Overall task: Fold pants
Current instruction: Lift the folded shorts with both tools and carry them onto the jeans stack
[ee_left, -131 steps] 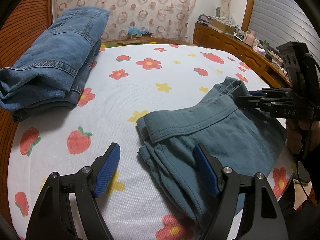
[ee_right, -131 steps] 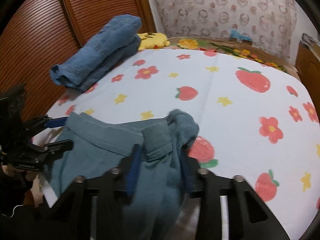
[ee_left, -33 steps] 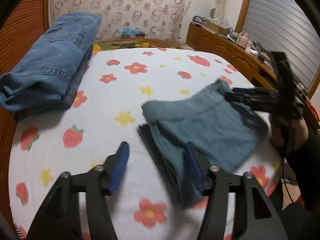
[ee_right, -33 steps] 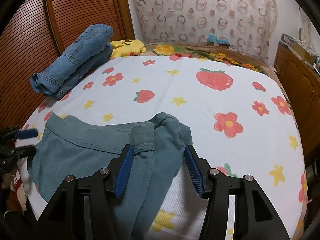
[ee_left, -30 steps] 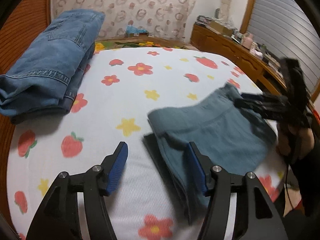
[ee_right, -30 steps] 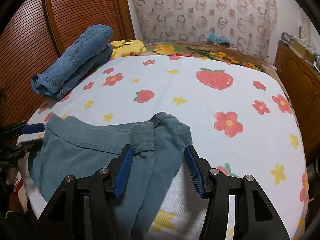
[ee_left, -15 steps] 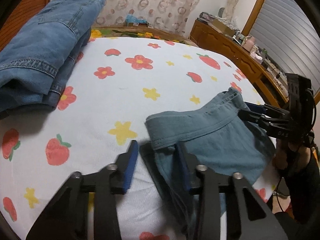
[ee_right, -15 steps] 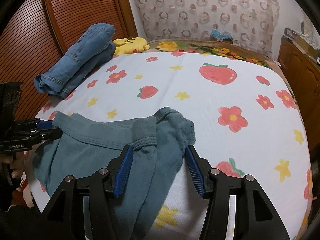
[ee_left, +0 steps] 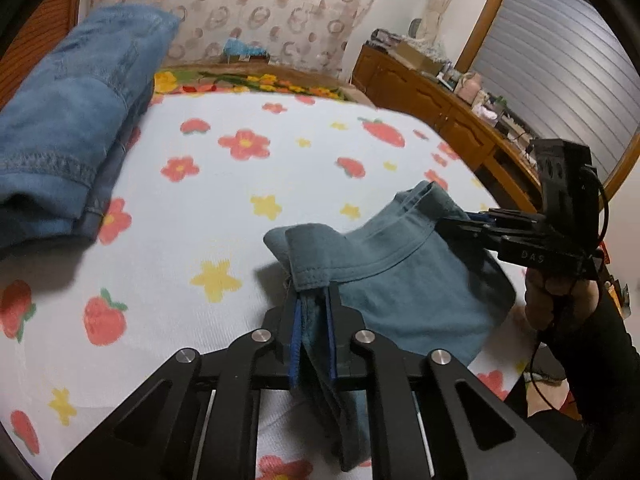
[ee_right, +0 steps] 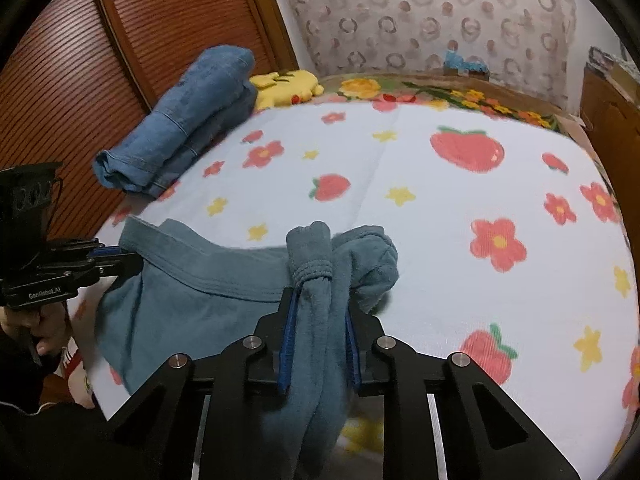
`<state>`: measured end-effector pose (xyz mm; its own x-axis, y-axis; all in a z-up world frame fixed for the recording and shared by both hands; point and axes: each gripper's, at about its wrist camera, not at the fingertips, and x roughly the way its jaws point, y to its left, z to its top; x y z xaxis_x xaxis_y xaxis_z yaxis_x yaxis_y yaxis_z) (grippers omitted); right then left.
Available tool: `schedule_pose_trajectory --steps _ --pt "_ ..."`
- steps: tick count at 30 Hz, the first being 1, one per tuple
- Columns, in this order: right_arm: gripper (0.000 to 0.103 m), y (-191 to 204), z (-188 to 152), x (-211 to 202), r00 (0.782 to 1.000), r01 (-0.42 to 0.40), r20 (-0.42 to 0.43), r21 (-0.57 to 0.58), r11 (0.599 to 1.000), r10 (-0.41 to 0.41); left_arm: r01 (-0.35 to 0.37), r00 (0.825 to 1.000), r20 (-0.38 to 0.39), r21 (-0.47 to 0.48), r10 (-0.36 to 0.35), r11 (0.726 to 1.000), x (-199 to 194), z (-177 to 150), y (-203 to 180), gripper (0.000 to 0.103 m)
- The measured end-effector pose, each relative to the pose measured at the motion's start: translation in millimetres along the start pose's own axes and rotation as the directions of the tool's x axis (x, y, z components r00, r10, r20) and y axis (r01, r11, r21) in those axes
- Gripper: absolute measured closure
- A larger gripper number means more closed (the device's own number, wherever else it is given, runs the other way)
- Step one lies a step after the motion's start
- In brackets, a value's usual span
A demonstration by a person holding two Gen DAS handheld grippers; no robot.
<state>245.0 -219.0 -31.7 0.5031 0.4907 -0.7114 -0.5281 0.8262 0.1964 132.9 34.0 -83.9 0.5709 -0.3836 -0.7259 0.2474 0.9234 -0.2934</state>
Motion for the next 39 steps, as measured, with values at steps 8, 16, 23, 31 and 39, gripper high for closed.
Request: schedule_pose_trajectory --steps 8,16,23,31,39 --pt "0.085 21.0 30.7 -29.2 0.994 -0.027 0.101 -0.073 0.997 0.034 -0.012 0.997 0.082 0.032 0.009 0.999 -25.9 24.7 -1.7 0.093" --pt "0.086 31.8 61.9 -37.4 0.987 -0.018 0.156 -0.126 0.992 0.038 -0.056 0.983 0.174 0.026 0.05 0.998 -50.2 53.7 12.3 0.093" --pt "0.087 39.5 80.3 -34.2 0.98 -0.026 0.191 -0.184 0.983 0.062 -0.098 0.968 0.233 0.025 0.09 0.995 -62.2 78.1 23.2 0.093" --pt "0.087 42.4 107.1 -25.1 0.971 -0.033 0.22 -0.243 0.97 0.088 -0.134 0.945 0.301 0.002 0.127 0.991 -83.5 93.7 38.1 0.093" --pt "0.087 54.5 143.3 2.9 0.963 -0.039 0.237 -0.337 0.941 0.125 -0.204 0.912 0.354 -0.044 0.206 0.978 -98.3 103.4 63.6 0.093"
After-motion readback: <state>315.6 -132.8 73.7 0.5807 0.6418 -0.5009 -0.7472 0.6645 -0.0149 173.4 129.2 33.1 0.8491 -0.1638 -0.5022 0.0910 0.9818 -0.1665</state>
